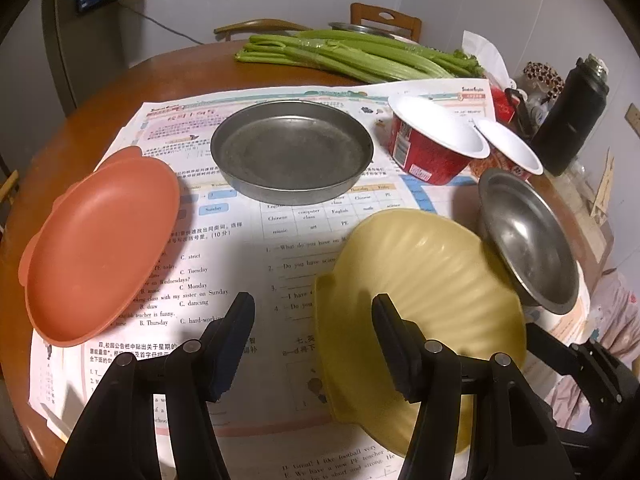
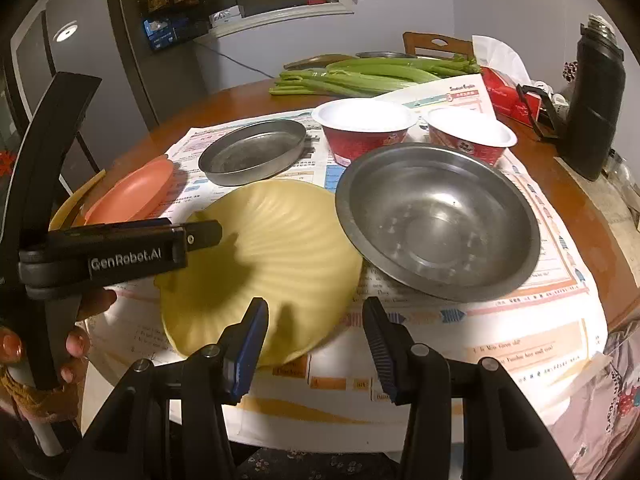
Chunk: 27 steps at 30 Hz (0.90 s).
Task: Organize plates and bowls
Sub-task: 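Move the left gripper to the yellow shell plate rim and close on it, then carry the yellow shell plate with the left gripper onto the orange plate, release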
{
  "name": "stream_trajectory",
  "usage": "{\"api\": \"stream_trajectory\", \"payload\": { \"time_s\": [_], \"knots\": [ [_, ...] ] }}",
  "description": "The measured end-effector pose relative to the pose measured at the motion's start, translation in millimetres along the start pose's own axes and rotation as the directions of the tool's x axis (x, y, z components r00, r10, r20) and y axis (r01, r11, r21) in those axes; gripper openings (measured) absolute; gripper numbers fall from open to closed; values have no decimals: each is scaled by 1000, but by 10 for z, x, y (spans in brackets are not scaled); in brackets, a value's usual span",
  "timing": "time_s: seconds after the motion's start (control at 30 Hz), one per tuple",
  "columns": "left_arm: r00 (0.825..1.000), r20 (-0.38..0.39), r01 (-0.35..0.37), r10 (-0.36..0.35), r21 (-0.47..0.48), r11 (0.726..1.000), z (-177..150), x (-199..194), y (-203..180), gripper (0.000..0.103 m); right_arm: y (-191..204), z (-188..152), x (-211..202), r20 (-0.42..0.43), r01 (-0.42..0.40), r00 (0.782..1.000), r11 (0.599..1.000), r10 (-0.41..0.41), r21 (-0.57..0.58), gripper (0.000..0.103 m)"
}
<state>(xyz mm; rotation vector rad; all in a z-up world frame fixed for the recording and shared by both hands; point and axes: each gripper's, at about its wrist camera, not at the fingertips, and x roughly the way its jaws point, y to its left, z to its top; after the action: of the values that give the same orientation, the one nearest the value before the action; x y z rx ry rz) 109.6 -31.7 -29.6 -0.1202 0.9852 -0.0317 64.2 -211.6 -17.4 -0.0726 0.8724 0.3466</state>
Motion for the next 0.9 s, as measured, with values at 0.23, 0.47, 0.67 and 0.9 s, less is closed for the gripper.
{"api": "stream_trajectory", "payload": {
  "time_s": [0.23,0.47,0.67,0.9],
  "knots": [
    [1000,-16,11,-11,9,1000,-27,80,-39,61,66,38,108,-5,10,1000,999,-10,-30,49],
    [999,-14,41,-40,10,999,-27,63,-37,51,195,56,120,-7,-2,1000,997,2,-72,49],
    [999,0,42,-42,-4,999,-38,-21,48,50,331,93,108,-4,-2,1000,995,2,-100,50],
    [998,58,34,-31,-44,998,8,-281,285,50,546,207,34,18,-27,999,991,30,-130,50]
  ]
}}
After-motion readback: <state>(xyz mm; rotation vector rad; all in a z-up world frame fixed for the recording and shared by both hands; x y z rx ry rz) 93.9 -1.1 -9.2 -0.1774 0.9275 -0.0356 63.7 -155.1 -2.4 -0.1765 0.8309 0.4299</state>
